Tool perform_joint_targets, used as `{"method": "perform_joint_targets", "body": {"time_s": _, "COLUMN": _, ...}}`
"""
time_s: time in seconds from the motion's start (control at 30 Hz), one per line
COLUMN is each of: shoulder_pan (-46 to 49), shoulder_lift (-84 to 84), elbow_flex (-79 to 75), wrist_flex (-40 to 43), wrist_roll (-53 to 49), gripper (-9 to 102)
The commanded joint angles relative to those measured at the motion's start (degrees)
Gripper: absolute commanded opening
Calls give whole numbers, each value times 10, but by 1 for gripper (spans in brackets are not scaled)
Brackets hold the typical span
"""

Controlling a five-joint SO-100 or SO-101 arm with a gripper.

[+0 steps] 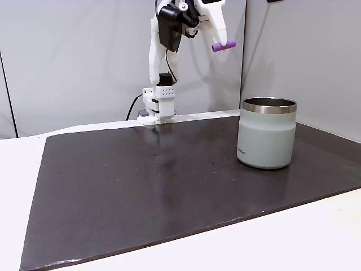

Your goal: Grasp a pengrip and put it in the cup.

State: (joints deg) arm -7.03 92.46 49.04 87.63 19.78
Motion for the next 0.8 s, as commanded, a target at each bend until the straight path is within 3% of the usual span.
{"method": "perform_joint_targets", "body": {"time_s": 0.0, "shoulder_pan": -23, "shoulder_lift": -54, "elbow_flex": -105, "wrist_flex": -12, "wrist_roll": 6, "gripper": 0}}
{"method": "perform_joint_targets", "body": {"time_s": 0.27, "shoulder_pan": -49, "shoulder_lift": -202, "elbow_flex": -264, "wrist_flex": -7, "wrist_roll": 37, "gripper": 0}}
{"method": "perform_joint_targets", "body": {"time_s": 0.77, "shoulder_pan": -98, "shoulder_lift": -302, "elbow_flex": -320, "wrist_flex": -25, "wrist_roll": 27, "gripper": 0}}
